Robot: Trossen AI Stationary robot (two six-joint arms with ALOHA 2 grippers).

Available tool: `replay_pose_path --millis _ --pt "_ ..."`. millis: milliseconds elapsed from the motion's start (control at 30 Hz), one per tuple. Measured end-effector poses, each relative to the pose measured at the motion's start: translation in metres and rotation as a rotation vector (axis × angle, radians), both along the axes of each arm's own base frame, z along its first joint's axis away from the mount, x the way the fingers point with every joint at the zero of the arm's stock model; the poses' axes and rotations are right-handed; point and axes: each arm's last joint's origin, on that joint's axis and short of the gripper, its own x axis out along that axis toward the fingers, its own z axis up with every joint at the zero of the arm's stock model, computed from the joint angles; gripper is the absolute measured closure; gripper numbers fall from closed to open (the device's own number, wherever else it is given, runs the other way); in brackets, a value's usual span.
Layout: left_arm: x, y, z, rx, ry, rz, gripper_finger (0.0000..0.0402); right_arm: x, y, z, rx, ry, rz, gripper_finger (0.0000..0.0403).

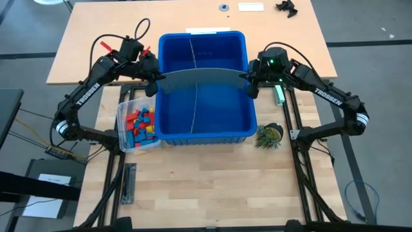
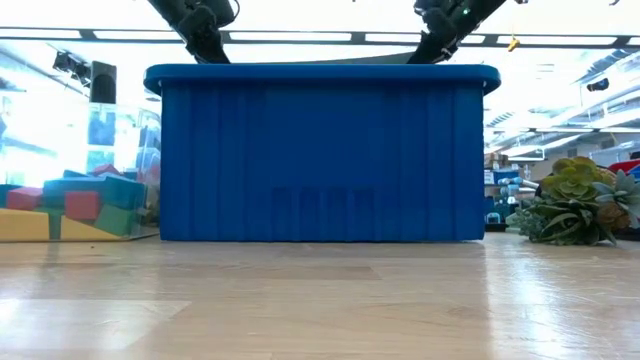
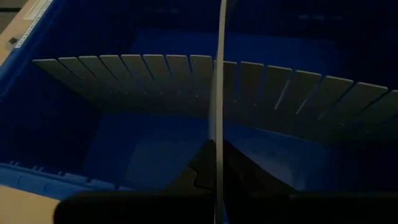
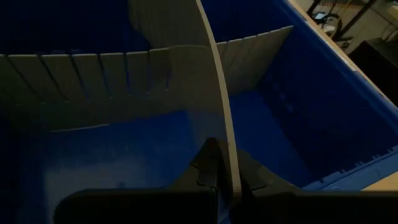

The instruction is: Sort Items/Unsort Items

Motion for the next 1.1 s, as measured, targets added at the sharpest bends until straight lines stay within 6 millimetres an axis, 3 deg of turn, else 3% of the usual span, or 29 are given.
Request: replay_pose_path --millis 600,1100 --pt "0.001 -0.001 -0.001 -0.027 -0.017 -0.038 0.0386 -0.007 0.004 -0.006 0.063 0.068 0.006 0.0396" --pt "0.001 -0.002 -0.001 -0.038 -0.02 -0.04 0.0386 -0.007 -0.007 -0.007 -0.099 0.169 0.046 0.0396"
